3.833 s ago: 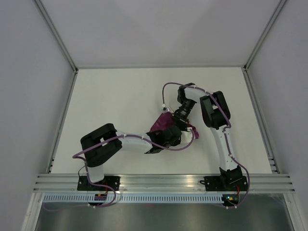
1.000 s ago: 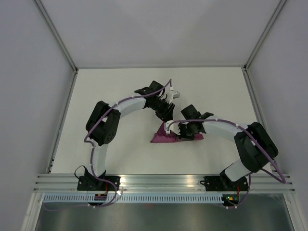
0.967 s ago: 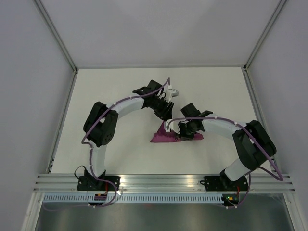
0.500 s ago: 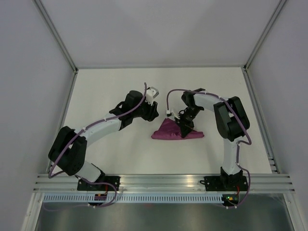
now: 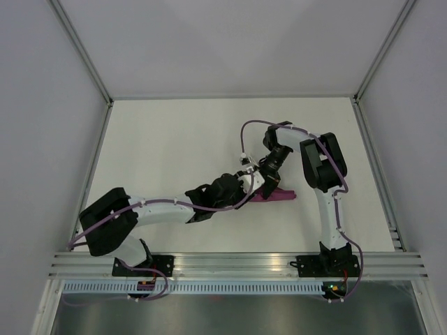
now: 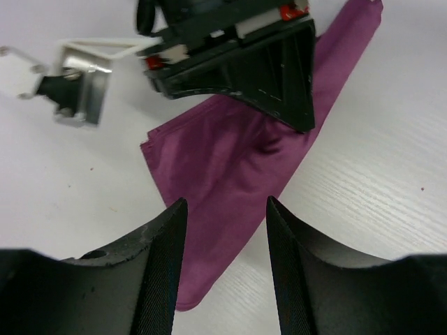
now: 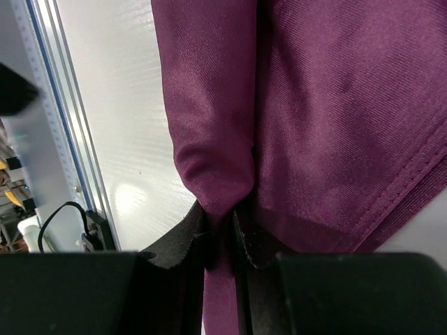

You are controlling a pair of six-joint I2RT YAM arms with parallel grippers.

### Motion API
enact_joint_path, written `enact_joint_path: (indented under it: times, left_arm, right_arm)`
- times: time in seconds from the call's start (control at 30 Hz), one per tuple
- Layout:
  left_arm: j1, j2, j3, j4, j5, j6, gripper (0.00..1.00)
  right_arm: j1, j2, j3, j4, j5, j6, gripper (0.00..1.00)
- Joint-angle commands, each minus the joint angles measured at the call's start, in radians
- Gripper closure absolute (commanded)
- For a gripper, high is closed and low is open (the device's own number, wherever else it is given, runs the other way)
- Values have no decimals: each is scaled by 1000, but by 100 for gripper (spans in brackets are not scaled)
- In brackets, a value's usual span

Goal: Fold the napkin, place the utensils inside, and roll it up
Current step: Roll the napkin at the center of the board.

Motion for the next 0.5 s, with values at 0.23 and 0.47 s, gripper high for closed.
enact_joint_path:
  times: [0.23, 0.47]
  left_arm:
    - [-109, 253, 155, 58, -64, 256, 47]
    - [-117, 352, 204, 31, -40, 293, 46]
  right_arm:
    - [-8, 134, 87, 8, 24, -63, 83]
    - [-10, 165, 115, -10, 22, -65, 83]
